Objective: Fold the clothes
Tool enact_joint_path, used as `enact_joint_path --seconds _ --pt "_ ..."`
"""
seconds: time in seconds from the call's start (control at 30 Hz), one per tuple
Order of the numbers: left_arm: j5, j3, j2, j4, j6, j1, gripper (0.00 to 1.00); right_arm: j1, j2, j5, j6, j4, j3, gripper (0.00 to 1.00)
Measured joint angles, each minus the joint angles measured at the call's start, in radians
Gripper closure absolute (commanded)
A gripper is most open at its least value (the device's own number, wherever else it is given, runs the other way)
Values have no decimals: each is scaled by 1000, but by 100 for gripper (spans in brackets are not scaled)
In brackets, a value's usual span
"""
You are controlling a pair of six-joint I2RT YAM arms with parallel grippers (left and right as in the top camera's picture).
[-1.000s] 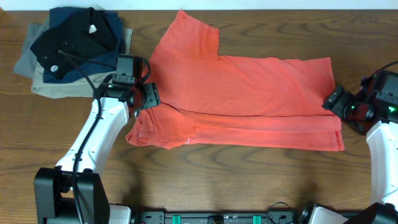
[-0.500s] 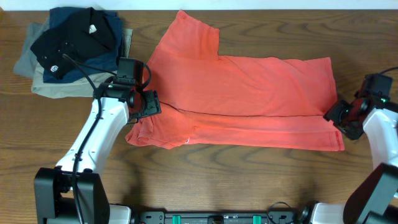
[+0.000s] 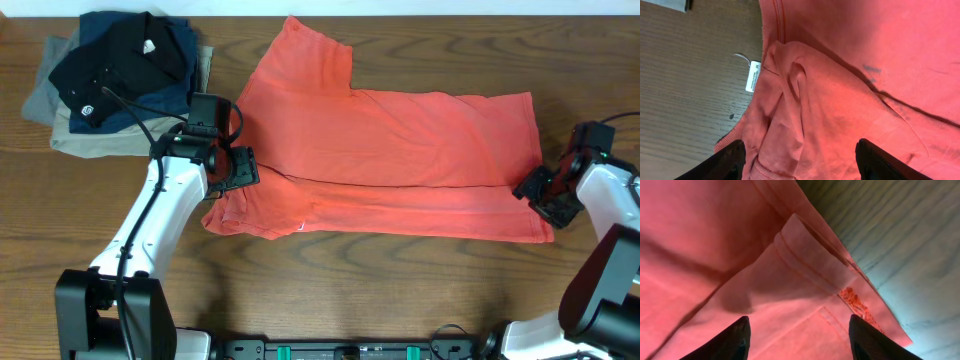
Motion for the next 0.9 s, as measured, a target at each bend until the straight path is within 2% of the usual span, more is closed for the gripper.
enact_joint_path --seconds 0.33,0.43,0.6,0.63,0.9 --pt "0 0 0 0 0 0 29 0 29 0 13 42 0 61" --pt "0 0 0 0 0 0 29 0 29 1 19 52 0 71" --pt "0 0 0 0 0 0 28 0 29 2 27 93 -7 96" --pt "0 0 0 0 1 0 28 0 29 0 24 103 -10 99" --pt "0 0 0 0 3 0 29 0 29 3 29 180 -36 99"
